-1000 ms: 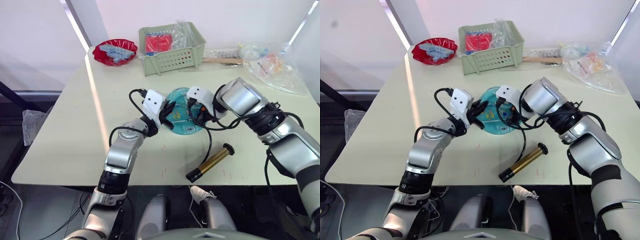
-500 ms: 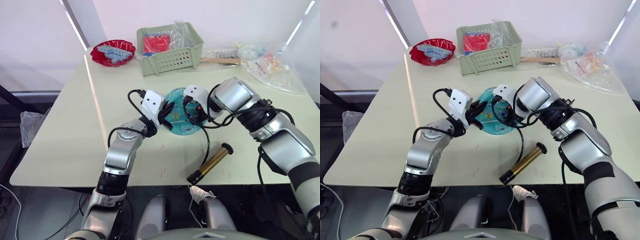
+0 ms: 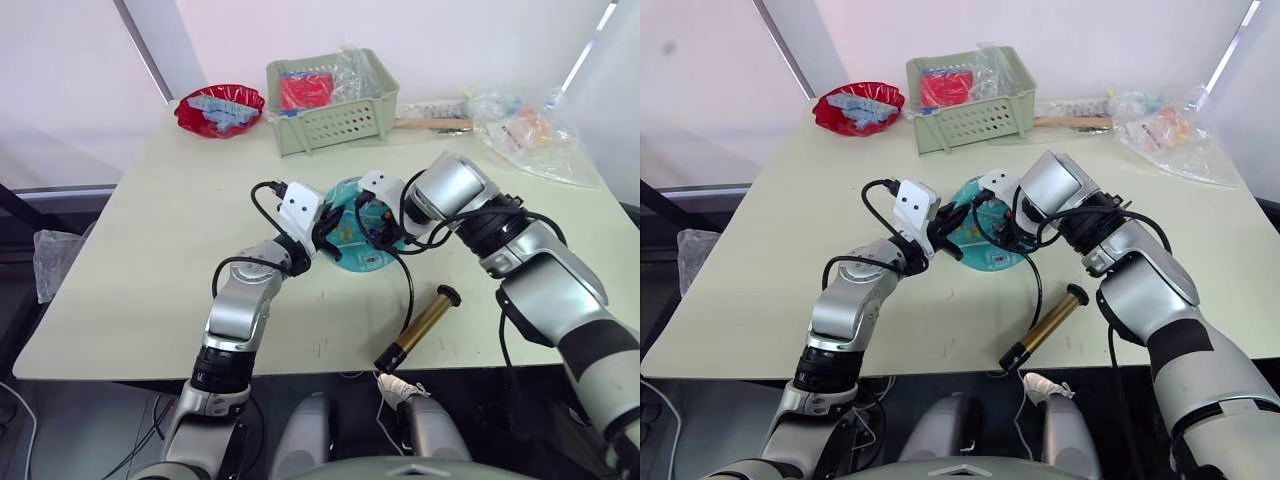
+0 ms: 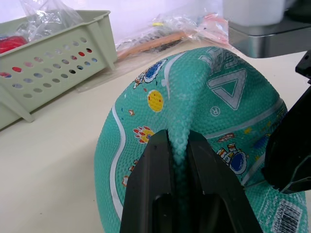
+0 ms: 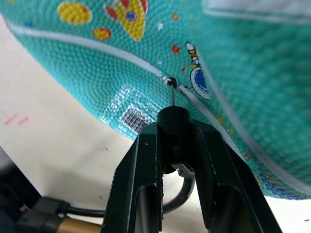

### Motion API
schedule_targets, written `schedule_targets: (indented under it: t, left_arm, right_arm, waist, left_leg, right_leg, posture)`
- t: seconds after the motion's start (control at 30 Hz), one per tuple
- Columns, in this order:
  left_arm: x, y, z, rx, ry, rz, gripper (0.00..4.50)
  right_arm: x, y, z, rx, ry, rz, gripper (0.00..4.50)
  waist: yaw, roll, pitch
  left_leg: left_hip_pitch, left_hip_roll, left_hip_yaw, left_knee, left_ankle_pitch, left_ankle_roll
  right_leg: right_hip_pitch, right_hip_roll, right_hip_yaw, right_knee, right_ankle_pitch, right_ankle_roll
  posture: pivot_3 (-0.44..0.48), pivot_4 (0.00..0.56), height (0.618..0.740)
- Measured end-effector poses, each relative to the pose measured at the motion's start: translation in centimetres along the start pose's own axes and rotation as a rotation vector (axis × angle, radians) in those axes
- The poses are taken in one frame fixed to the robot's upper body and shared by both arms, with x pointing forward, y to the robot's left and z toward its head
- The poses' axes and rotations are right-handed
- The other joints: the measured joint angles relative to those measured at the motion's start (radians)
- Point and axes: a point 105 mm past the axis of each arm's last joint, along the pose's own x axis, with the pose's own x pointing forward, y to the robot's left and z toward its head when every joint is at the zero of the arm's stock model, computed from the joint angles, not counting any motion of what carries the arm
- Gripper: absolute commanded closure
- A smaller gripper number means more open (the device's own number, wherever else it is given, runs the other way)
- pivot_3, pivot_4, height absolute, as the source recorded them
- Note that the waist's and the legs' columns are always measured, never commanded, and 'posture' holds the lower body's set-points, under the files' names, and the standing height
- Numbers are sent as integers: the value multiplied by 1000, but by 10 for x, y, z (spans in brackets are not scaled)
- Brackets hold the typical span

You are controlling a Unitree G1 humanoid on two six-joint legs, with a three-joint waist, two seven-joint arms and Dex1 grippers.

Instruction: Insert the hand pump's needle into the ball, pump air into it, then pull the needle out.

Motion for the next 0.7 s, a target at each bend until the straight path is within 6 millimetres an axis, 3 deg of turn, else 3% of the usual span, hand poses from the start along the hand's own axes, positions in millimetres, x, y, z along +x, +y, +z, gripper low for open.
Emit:
schedule_targets:
  t: [0.2,0.7]
  left_arm:
    - [-2,2,-5,-4,14,12,4464]
    - [-5,7,-8,-25,21,35,4464]
  right_arm:
    - [9,3,4,42,-2,-7,4163]
    - [17,8,8,-15,-20,-23,4163]
  waist:
    - [-5,-3,-3]
    - [-23,-4,-11]
  left_leg:
    - [15,3,2,-9,0,0]
    - [16,5,1,-11,0,-1]
  right_leg:
    - [8,0,3,-3,-2,-5]
    - [7,-6,3,-4,-2,-6]
  posture:
    - [0,150,737]
    - [0,150,737]
